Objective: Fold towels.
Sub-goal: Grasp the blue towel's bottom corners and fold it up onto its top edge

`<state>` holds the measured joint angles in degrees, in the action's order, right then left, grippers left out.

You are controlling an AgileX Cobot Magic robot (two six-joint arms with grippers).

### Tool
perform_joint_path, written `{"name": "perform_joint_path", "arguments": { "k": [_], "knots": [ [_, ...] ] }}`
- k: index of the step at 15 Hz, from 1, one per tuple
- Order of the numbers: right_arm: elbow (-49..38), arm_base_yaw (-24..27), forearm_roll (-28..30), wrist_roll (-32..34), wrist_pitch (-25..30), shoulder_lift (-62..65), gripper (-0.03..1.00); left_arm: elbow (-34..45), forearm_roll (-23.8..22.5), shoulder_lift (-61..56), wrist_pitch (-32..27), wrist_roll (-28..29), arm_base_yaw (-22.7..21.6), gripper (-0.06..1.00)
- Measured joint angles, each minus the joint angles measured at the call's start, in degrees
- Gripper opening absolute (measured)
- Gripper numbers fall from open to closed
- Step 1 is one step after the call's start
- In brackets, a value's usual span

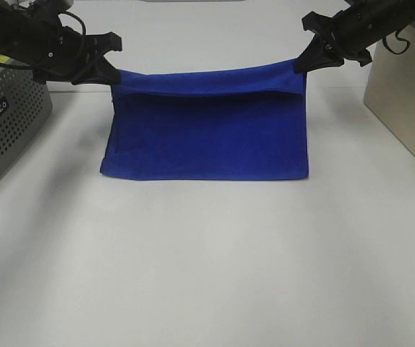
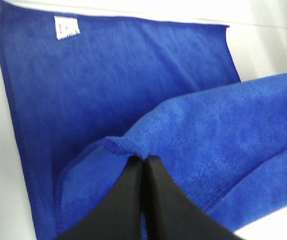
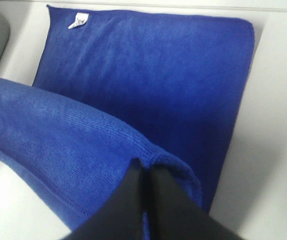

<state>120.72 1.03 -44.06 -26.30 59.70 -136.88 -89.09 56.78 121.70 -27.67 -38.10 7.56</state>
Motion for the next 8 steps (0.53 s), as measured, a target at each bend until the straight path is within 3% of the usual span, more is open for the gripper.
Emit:
{"name": "perform_joint_path", "arguments": {
  "k": [4, 8],
  "knots": [
    [14.78, 0.00, 0.57, 0.46, -2.29, -11.40, 0.02, -9.63, -0.23, 8.31, 6.02, -3.04, 0.00, 0.00],
    [16.56, -1.83, 1.03, -1.09, -12.26, -15.93, 0.02, -17.65, -0.17, 16.67, 9.22, -7.96, 0.06, 0.00]
  ]
}}
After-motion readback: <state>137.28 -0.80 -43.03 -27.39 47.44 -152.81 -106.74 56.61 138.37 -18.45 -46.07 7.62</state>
